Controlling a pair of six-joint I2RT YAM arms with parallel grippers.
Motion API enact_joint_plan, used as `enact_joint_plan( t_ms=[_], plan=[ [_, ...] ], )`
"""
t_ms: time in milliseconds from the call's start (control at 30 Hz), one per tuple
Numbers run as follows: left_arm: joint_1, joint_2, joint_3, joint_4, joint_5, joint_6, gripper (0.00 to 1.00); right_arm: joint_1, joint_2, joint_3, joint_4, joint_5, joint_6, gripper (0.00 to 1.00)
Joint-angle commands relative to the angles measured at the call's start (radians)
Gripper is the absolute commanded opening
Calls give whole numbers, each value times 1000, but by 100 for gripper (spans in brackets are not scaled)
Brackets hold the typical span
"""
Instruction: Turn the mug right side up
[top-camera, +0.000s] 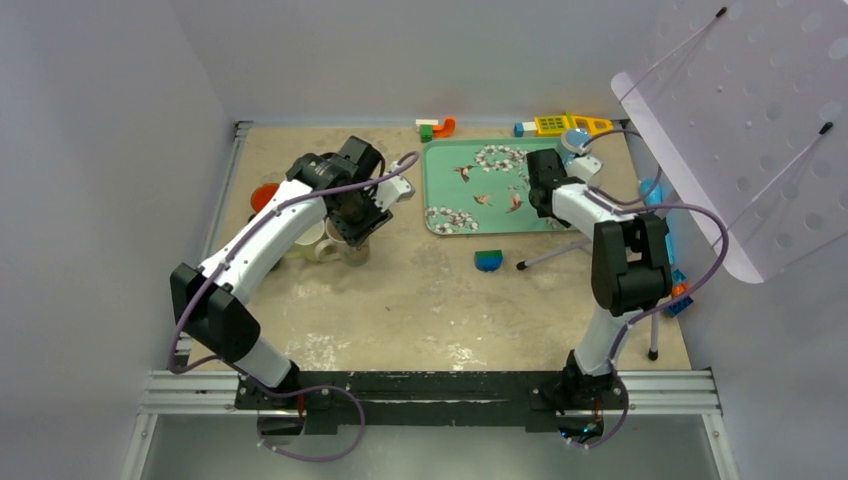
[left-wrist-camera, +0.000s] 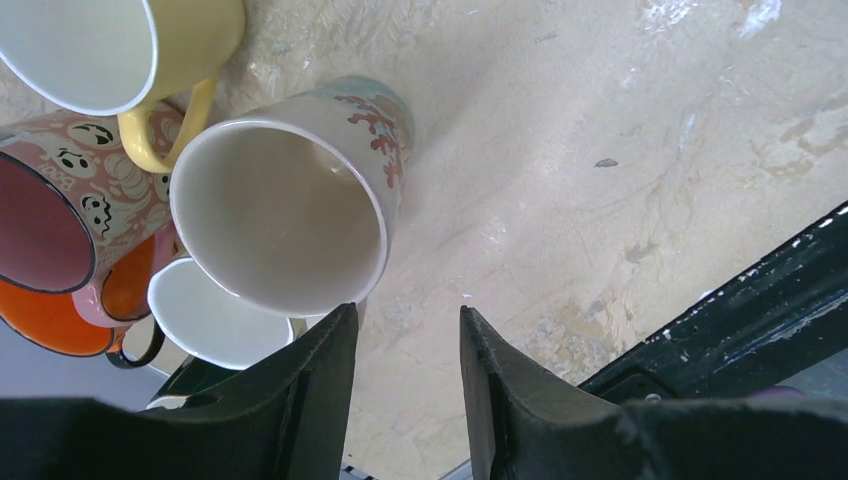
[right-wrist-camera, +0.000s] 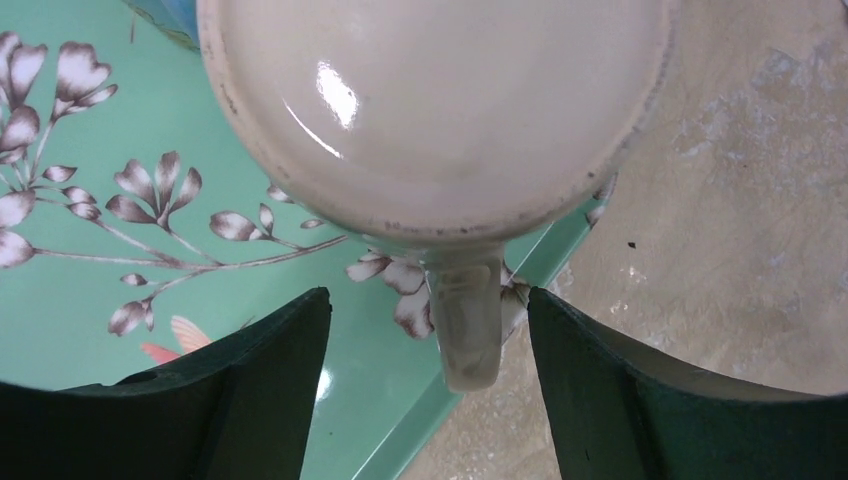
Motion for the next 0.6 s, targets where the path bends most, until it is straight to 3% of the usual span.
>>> enact_joint_plan(
  t_ms=[0, 100, 233, 500, 567],
  plan=[
    [5, -55, 46, -16, 66, 18, 46, -12, 50, 68, 38, -44, 3, 71],
    [5, -76, 49, -26, 112, 19, 47, -12, 89, 106, 16, -56, -12, 58],
    [6, -96, 48, -40, 116, 22, 47, -12, 57, 67, 70, -51, -20, 30],
    [5, -147, 63, -63, 193, 20, 48, 16, -17, -2, 243, -146, -233, 1],
    [5, -162, 71, -68, 223, 14, 48, 50, -47, -7, 275, -153, -296, 0]
  ],
)
